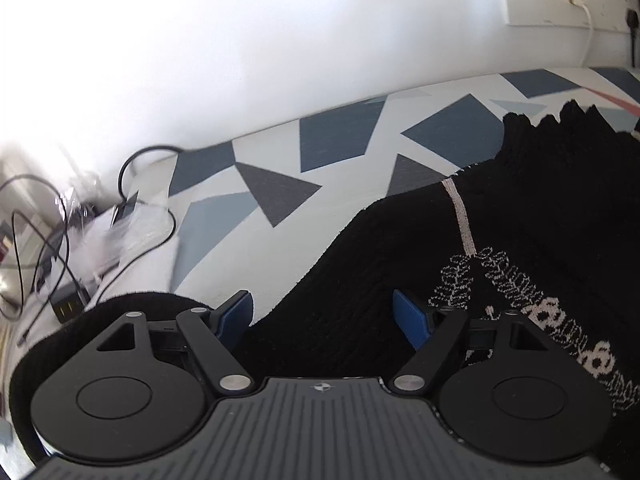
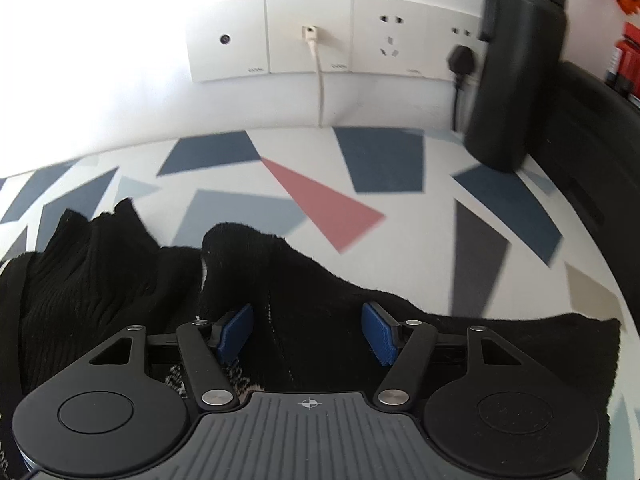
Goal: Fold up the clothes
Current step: 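Spread the sweater flat with both grippers, floral pattern facing up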
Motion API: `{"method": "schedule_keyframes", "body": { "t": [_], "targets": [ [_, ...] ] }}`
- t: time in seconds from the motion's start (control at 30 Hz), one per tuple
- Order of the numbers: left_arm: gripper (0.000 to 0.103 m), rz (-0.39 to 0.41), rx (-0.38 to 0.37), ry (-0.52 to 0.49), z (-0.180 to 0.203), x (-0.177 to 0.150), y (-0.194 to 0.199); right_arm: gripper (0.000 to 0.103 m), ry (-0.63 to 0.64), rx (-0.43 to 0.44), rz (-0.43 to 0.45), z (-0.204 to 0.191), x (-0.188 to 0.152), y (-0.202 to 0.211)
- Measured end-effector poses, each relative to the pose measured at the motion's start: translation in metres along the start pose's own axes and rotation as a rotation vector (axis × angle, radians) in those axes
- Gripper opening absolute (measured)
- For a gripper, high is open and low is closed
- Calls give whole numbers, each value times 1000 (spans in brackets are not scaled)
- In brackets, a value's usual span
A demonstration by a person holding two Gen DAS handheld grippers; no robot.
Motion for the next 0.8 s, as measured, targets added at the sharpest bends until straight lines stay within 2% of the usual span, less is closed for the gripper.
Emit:
{"method": "schedule_keyframes", "body": {
  "t": [0.13, 0.27, 0.3, 0.37, 0.4, 0.47, 0.6, 0.67, 0.7, 0.8],
  "targets": [
    [83, -13, 26, 35, 0, 1, 0, 57, 12, 8, 10, 9, 1, 0],
    [83, -21, 33, 50, -1, 1, 0, 57, -107, -73, 27, 53, -21, 14],
    [83, -25, 33, 59, -1, 2, 0, 48, -149, -110, 33, 67, -28, 17],
    [83, -29, 37, 64, -1, 2, 0, 51, -229, -172, 32, 88, -34, 23],
    [83, -30, 38, 64, -1, 2, 0, 59, -282, -171, 26, 97, -37, 26],
    [83, -38, 32, 79, -3, 2, -1, 57, -355, -104, 29, 106, -40, 34],
    [81, -71, 7, 116, -6, 6, 1, 61, -287, -40, 30, 83, -37, 50],
    [77, -76, -15, 112, -1, 9, 7, 65, -233, 15, 20, 61, -33, 54],
    [77, -70, -33, 109, 2, 10, 13, 71, -202, 38, 14, 49, -31, 56],
    [77, -66, -118, 135, 9, 10, 32, 76, -49, 71, 4, 0, -24, 61]
  ]
}}
Point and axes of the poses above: each gripper's, at about its wrist camera, not at the fingertips, and y roughly against the way its jaws point, z to its right, x to its top, the point moved 3 cm from there along -y, roughly the way its jaws point, and after that the axes turned 5 degrees about y, right-handed, at the moved point
